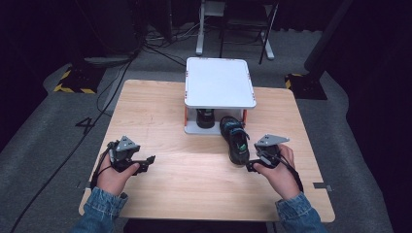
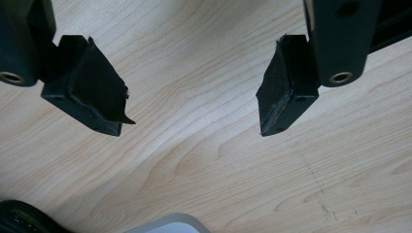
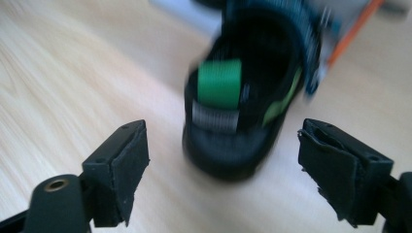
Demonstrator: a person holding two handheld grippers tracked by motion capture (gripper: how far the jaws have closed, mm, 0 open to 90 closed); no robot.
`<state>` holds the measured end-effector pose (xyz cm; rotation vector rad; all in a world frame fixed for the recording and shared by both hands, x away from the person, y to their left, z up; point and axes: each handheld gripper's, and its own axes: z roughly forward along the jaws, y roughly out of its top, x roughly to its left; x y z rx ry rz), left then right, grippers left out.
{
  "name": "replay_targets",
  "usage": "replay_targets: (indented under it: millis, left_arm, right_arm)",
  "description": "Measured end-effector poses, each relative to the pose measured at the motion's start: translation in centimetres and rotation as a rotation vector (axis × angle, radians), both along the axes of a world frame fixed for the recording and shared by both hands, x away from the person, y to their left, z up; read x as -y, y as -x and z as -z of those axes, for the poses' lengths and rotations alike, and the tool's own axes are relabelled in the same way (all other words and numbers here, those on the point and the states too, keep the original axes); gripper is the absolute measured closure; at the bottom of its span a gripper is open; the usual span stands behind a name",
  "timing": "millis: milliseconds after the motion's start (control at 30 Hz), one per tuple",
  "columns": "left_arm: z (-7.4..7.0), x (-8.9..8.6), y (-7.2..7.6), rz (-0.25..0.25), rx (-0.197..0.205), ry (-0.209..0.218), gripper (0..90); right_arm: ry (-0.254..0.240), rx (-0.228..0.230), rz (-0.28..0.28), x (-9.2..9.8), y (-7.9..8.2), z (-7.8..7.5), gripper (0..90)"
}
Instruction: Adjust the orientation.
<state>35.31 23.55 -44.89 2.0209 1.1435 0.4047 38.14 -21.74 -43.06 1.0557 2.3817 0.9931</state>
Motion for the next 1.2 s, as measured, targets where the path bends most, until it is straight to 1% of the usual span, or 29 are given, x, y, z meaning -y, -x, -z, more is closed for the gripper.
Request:
replay_targets:
  millis: [33,67,100,133,167,200,233,300,367,400,433,467,500,533,567,633,667,700,733,833,867,967,1000,1033,1067,1100,1133,1167,1200]
  left_arm:
    - [0.0,0.0,-0.1,0.006,-0.002,-0.001,26.9]
    - [0.0,0.1,-0.1,0.006,-0.008,0.005,26.9]
    - [0.0,0.2,-0.2,0.014,-0.01,-0.001,26.9]
    - [0.0,0.3,-0.2,0.011,-0.009,-0.002,26.8]
    - [0.0,0.3,-0.2,0.011,-0.012,0.002,26.7]
    - [0.0,0.3,-0.2,0.016,-0.015,-0.004,26.7]
    - [0.1,0.3,-0.3,0.017,-0.015,-0.008,26.7]
    - [0.1,0.3,-0.3,0.014,-0.015,-0.011,26.6]
    - [0.2,0.2,-0.3,0.012,-0.02,-0.006,26.7]
    - [0.2,0.1,-0.3,0.015,-0.021,-0.009,26.6]
    - [0.3,0.1,-0.3,0.013,-0.023,-0.007,26.7]
    - [0.3,0.1,-0.3,0.013,-0.024,-0.008,26.6]
    - [0.3,0.1,-0.3,0.013,-0.024,-0.008,26.7]
    - [0.3,0.1,-0.2,0.011,-0.02,-0.006,26.7]
    - [0.2,0.1,-0.2,0.013,-0.021,-0.006,26.7]
    - [0.2,0.1,-0.1,0.013,-0.02,-0.011,26.7]
    - [0.2,0.0,0.0,0.01,-0.017,-0.013,26.7]
    - [0.2,0.0,0.0,0.01,-0.017,-0.013,26.7]
    - [0.1,-0.1,0.1,0.009,-0.018,-0.012,26.7]
    - [0.1,-0.5,0.4,-0.001,-0.021,-0.008,26.8]
    - [0.2,-0.7,0.5,-0.008,-0.018,-0.009,26.8]
    - [0.2,-1.0,0.7,-0.021,-0.017,-0.005,26.8]
    - [0.2,-1.1,0.8,-0.024,-0.018,-0.003,26.8]
    - [0.2,-1.1,0.8,-0.022,-0.018,-0.005,26.8]
    - [0.1,-1.2,0.9,-0.029,-0.021,-0.006,26.8]
    - [0.1,-1.3,0.9,-0.028,-0.02,-0.01,26.8]
    - [0.1,-1.3,0.9,-0.027,-0.022,-0.007,26.8]
    - [0.1,-1.3,1.0,-0.026,-0.021,-0.009,26.8]
    - [0.1,-1.4,1.0,-0.03,-0.018,-0.007,26.8]
  right_arm:
    - [0.017,-0.03,0.01,0.1,0.2,0.8,20.0]
    - [0.023,-0.052,0.01,0.1,0.3,1.3,20.7]
    - [0.029,-0.078,0.018,0.2,0.3,1.9,21.1]
    - [0.035,-0.095,0.021,0.2,0.2,2.4,21.8]
    - [0.041,-0.103,0.029,0.2,0.1,2.9,23.0]
    - [0.037,-0.105,0.035,0.1,0.0,3.2,23.2]
    - [0.041,-0.103,0.045,0.0,-0.1,3.6,23.8]
    - [0.047,-0.075,0.059,-0.3,-0.2,4.2,24.8]
    - [0.072,-0.064,0.075,-0.7,-0.5,5.2,25.5]
    - [0.078,-0.066,0.073,-0.9,-0.5,5.6,24.9]
    - [0.085,-0.058,0.073,-1.0,-0.6,5.9,22.8]
    - [0.089,-0.039,0.07,-1.2,-0.8,6.2,19.3]
    - [0.076,-0.021,0.08,-1.3,-0.9,6.4,19.7]
    - [0.073,-0.004,0.085,-1.4,-1.0,6.4,21.6]
    - [0.077,0.003,0.079,-1.3,-1.2,6.4,21.5]
    - [0.069,-0.003,0.09,-1.5,-1.2,6.2,22.2]
    - [0.063,0.007,0.087,-1.5,-1.2,6.1,24.0]
    - [0.063,0.007,0.087,-1.5,-1.2,6.1,24.0]
    - [0.056,0.022,0.088,-1.8,-1.1,5.7,27.1]
    - [0.015,0.049,0.089,-2.1,-1.5,5.0,32.6]
    - [-0.004,0.061,0.09,-2.2,-1.9,4.8,35.5]
    - [-0.036,0.057,0.089,-2.4,-2.8,4.6,38.7]
    - [-0.05,0.066,0.094,-2.5,-3.0,4.5,45.4]
    - [-0.025,0.103,0.1,-2.4,-3.2,4.2,51.3]
    - [-0.037,0.11,0.102,-2.3,-3.4,4.0,51.2]
    - [-0.056,0.126,0.105,-2.2,-3.9,4.0,51.1]
    - [-0.07,0.128,0.104,-2.1,-4.2,3.9,50.4]
    - [-0.091,0.112,0.104,-1.9,-4.6,3.8,49.7]
    - [-0.101,0.11,0.104,-1.8,-4.7,3.7,48.9]
